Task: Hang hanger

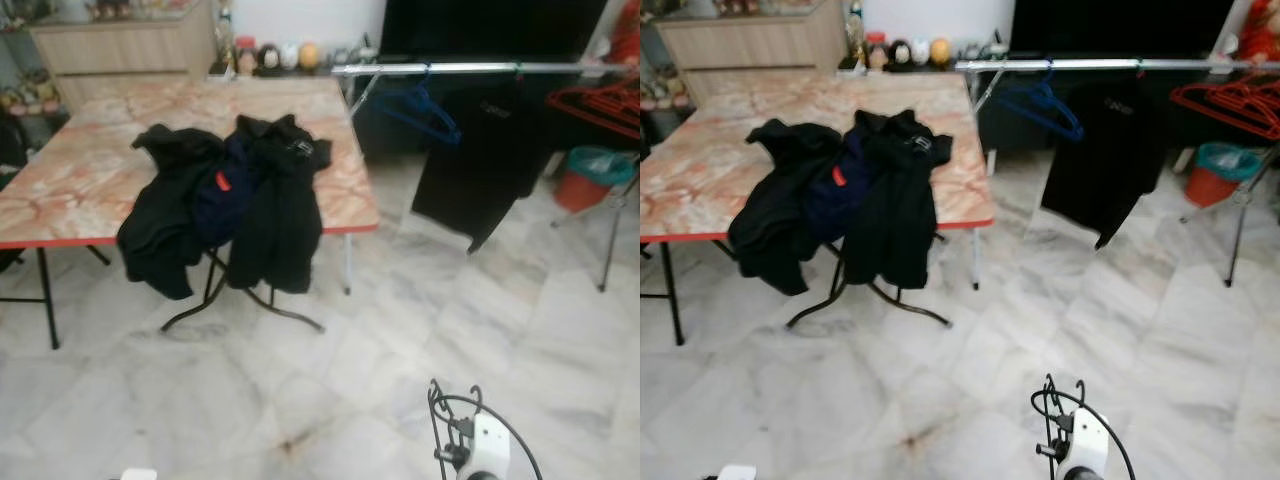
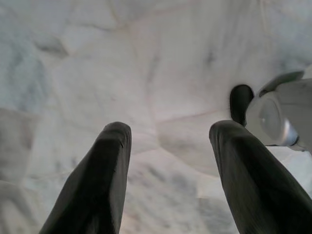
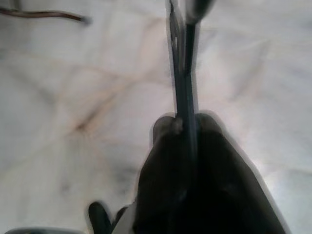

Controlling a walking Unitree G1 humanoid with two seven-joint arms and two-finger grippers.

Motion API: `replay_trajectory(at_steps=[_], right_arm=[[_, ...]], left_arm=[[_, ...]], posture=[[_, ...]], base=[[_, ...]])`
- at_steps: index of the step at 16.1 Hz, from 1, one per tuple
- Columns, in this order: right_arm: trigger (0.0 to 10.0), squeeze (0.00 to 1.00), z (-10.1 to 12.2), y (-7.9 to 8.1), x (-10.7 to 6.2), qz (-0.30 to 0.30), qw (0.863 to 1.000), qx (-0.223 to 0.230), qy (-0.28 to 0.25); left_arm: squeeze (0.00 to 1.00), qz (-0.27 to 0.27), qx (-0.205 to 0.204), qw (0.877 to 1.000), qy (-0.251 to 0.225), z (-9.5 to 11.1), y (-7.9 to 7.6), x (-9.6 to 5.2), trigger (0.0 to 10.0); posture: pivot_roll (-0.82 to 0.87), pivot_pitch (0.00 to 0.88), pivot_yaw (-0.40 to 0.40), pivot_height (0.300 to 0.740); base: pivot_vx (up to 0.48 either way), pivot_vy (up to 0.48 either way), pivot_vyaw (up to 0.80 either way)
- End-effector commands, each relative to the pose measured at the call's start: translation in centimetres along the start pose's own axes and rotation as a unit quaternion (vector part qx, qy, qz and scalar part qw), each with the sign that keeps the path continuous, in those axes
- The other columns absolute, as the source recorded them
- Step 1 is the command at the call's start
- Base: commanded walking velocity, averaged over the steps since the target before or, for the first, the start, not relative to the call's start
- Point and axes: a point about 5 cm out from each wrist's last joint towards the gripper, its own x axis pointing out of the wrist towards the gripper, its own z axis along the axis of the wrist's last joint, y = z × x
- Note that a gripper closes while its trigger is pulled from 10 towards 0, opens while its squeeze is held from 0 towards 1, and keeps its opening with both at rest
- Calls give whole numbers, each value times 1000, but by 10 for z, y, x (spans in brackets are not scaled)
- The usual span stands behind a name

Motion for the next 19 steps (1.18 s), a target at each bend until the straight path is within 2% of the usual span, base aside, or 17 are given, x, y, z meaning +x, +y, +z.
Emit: replay_trajectory(at_steps=[1,13,19], right_arm=[[10000,0,2,6,1,8,1000,2,-4],[10000,0,3,6,2,4,1000,7,-4],[10000,0,3,4,1,0,1000,13,-5]], left_arm=[[0,-1,10,1000,19,-8,-3,0,10000],[0,-3,7,1000,13,0,-10,1,10000],[0,-12,8,1000,16,-5,-9,0,10000]], posture=[[34,0,-13,719],[34,0,-6,719],[31,0,-2,719]], base=[[0,-480,0],[0,-480,0],[0,0,0]])
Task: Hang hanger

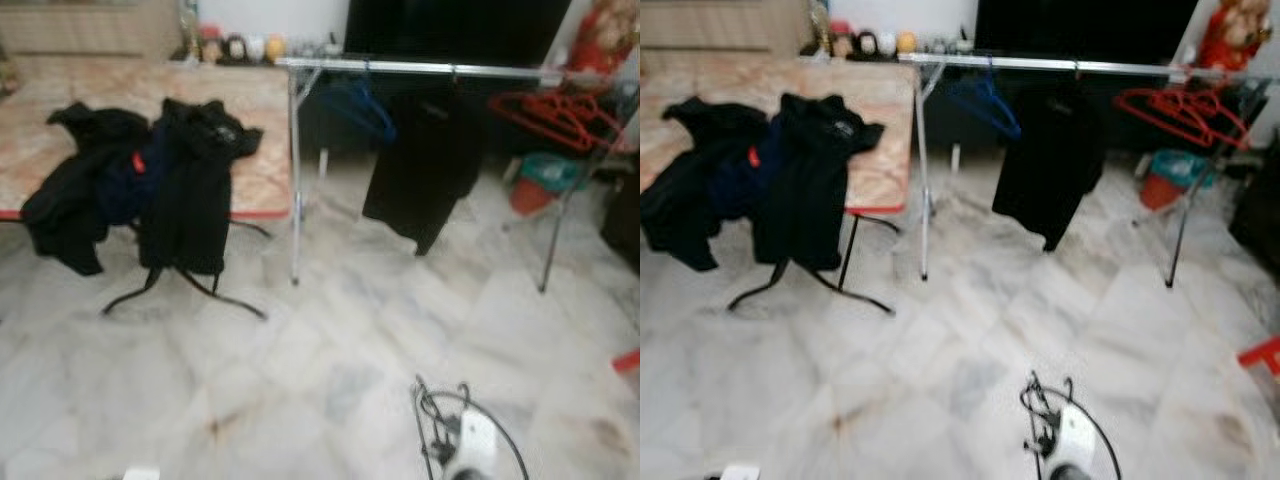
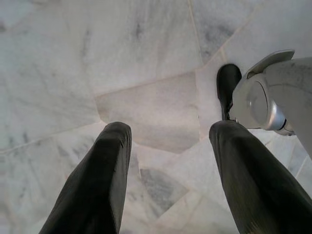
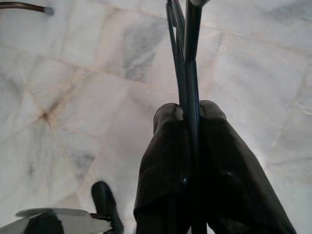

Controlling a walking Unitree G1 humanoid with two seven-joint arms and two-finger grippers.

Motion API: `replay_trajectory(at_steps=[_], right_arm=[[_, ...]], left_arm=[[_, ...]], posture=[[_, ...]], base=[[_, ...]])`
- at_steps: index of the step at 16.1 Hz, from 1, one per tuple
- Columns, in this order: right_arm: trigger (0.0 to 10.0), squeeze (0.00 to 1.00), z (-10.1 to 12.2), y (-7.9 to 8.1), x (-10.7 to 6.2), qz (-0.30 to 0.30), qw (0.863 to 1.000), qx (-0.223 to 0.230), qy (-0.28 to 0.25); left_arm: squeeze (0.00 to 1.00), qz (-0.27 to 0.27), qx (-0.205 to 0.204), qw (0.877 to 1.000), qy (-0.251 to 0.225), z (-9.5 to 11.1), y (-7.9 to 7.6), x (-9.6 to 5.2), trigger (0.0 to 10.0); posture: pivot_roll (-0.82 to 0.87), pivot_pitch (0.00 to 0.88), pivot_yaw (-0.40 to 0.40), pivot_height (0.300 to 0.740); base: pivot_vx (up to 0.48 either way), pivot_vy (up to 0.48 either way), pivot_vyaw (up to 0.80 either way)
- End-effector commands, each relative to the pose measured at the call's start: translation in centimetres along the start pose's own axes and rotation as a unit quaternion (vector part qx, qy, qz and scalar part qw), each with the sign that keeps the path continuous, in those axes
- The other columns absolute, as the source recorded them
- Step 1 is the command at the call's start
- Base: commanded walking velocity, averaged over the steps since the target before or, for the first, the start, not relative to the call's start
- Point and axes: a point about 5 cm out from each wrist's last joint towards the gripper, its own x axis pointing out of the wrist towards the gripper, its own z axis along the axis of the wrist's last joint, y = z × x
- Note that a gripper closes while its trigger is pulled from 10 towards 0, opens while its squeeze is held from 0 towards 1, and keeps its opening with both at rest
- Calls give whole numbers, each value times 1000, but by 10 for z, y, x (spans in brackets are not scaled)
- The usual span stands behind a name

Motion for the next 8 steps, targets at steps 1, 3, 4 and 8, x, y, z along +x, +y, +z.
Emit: replay_trajectory(at_steps=[1,3,4,8], right_arm=[[10000,0,2,-6,0,-12,1000,8,-4],[10000,0,3,-7,0,-14,1000,12,-6],[10000,0,4,-7,0,-17,1000,18,-8],[10000,0,6,-8,0,-21,999,21,-13]], left_arm=[[0,-9,4,1000,0,0,-3,0,10000],[0,-6,-8,1000,-3,0,-3,0,10000],[0,-5,-14,1000,-3,0,-2,0,10000],[0,-4,-12,1000,-4,1,-1,0,10000]], posture=[[29,0,0,719],[29,0,1,719],[29,0,3,719],[27,0,7,719]], base=[[0,0,0],[0,0,0],[0,0,0],[0,0,0]])
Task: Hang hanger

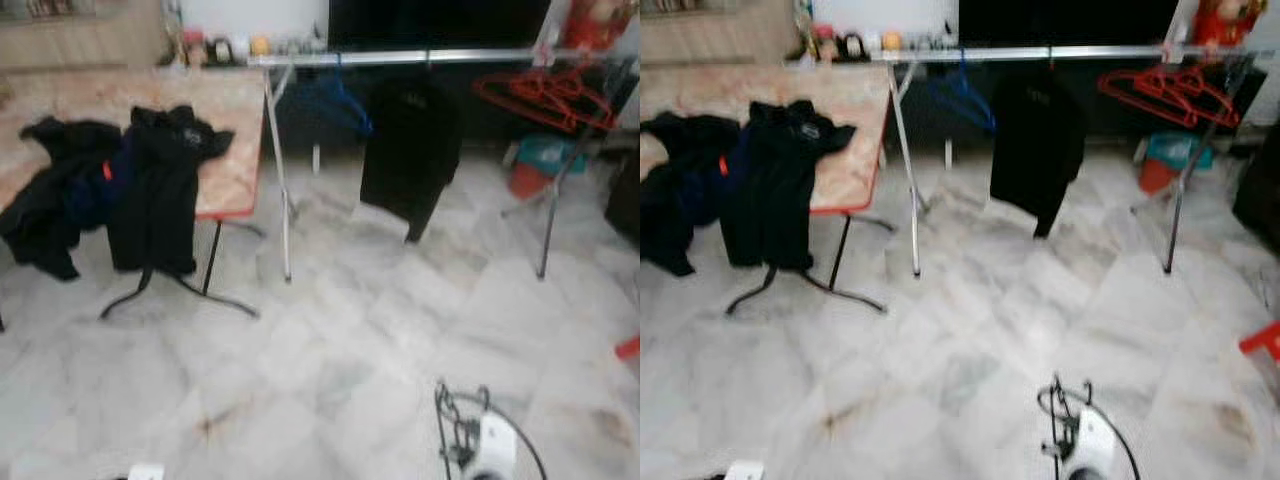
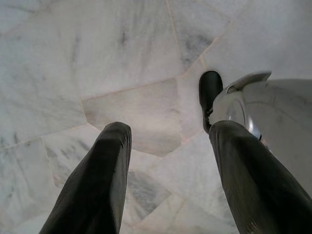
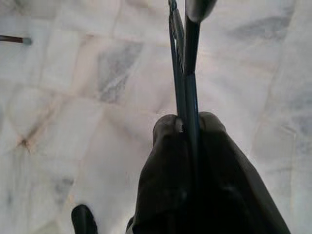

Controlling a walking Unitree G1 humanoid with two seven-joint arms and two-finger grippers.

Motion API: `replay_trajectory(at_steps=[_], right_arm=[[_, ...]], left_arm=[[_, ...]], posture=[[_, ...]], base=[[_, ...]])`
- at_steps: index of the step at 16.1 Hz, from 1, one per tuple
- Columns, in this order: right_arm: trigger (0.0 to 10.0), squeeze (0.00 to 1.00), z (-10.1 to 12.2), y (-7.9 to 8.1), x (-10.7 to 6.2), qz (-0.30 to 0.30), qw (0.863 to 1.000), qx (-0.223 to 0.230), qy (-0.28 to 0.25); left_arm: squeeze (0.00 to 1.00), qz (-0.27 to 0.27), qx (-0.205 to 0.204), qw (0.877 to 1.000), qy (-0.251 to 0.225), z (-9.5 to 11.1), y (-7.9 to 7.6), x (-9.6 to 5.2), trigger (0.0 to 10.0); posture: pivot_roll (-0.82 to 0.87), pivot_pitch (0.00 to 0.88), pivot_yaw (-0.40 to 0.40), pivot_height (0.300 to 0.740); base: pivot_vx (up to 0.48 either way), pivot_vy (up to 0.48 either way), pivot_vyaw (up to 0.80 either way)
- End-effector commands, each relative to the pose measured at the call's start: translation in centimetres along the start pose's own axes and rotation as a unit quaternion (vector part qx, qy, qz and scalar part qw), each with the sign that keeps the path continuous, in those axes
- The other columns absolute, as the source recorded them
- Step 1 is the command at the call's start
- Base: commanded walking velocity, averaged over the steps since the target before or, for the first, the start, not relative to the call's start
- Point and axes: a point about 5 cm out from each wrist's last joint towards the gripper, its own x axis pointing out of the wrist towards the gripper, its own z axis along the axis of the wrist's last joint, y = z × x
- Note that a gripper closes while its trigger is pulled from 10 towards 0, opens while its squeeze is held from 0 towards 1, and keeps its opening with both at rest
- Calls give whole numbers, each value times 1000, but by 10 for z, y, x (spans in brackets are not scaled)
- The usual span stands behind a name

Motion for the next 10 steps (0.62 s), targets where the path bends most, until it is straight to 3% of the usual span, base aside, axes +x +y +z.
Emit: replay_trajectory(at_steps=[1,5,10], right_arm=[[10000,0,2,8,1,7,1000,9,-5],[10000,0,3,9,2,4,1000,13,-3],[10000,0,3,9,2,-1,1000,26,-3]], left_arm=[[0,9,2,1000,4,-4,9,-1,10000],[0,19,4,1000,13,-16,21,-4,10000],[0,20,8,1000,15,-17,21,-4,10000]], posture=[[27,0,7,719],[21,0,15,719],[16,0,20,719]], base=[[0,0,0],[256,0,0],[358,0,-663]])
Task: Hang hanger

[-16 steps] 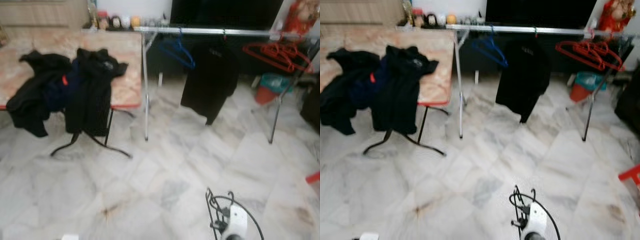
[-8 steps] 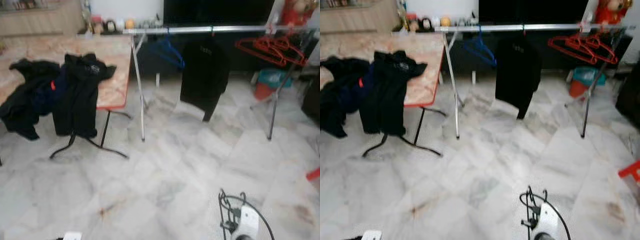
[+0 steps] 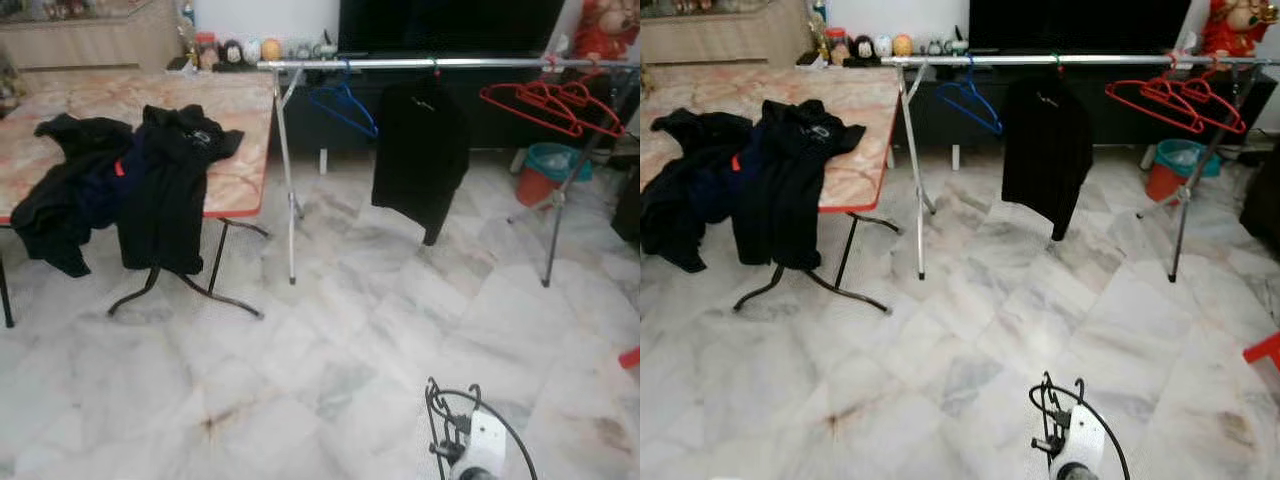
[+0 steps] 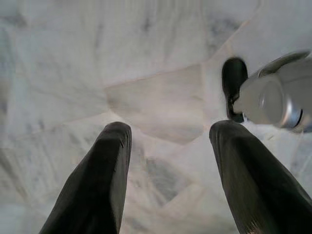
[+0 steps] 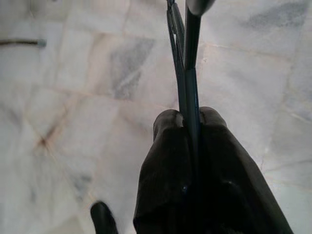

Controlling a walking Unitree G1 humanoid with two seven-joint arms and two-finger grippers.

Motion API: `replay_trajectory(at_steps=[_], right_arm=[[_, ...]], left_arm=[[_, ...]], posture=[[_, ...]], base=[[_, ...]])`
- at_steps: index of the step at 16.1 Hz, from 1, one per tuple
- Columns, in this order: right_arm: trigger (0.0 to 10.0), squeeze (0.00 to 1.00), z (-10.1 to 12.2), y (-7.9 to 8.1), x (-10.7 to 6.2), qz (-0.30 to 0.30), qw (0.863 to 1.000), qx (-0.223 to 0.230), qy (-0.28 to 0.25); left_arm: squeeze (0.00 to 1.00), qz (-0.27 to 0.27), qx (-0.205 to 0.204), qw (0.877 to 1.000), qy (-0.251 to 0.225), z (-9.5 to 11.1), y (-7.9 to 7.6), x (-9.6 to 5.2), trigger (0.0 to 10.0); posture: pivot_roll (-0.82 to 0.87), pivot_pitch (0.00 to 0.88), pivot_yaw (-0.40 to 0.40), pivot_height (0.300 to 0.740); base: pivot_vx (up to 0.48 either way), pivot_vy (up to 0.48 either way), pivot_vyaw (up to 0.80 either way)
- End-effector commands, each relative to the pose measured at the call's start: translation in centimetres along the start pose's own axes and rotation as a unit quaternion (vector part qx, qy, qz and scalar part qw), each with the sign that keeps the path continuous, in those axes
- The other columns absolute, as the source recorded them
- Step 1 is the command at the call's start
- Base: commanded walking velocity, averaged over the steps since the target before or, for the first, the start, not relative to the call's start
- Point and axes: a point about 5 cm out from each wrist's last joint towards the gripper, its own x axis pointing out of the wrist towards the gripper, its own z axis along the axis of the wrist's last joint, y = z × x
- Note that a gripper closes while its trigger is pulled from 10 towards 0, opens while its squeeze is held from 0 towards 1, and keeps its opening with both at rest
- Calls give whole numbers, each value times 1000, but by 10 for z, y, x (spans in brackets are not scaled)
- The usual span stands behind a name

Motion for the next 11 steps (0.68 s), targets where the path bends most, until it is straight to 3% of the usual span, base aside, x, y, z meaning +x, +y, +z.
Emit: replay_trajectory(at_steps=[1,8,11], right_arm=[[10000,0,1,-1,0,-6,1000,11,-3],[10000,0,1,-1,0,-9,1000,16,-3],[10000,0,2,0,0,-8,1000,16,-8]], left_arm=[[0,-4,7,1000,-12,9,-3,1,10000],[0,-5,9,1000,-13,10,-2,1,10000],[0,-4,8,1000,-13,11,-2,1,10000]], posture=[[16,0,19,719],[15,0,24,719],[12,0,28,719]], base=[[480,0,-644],[480,0,-610],[480,0,0]])
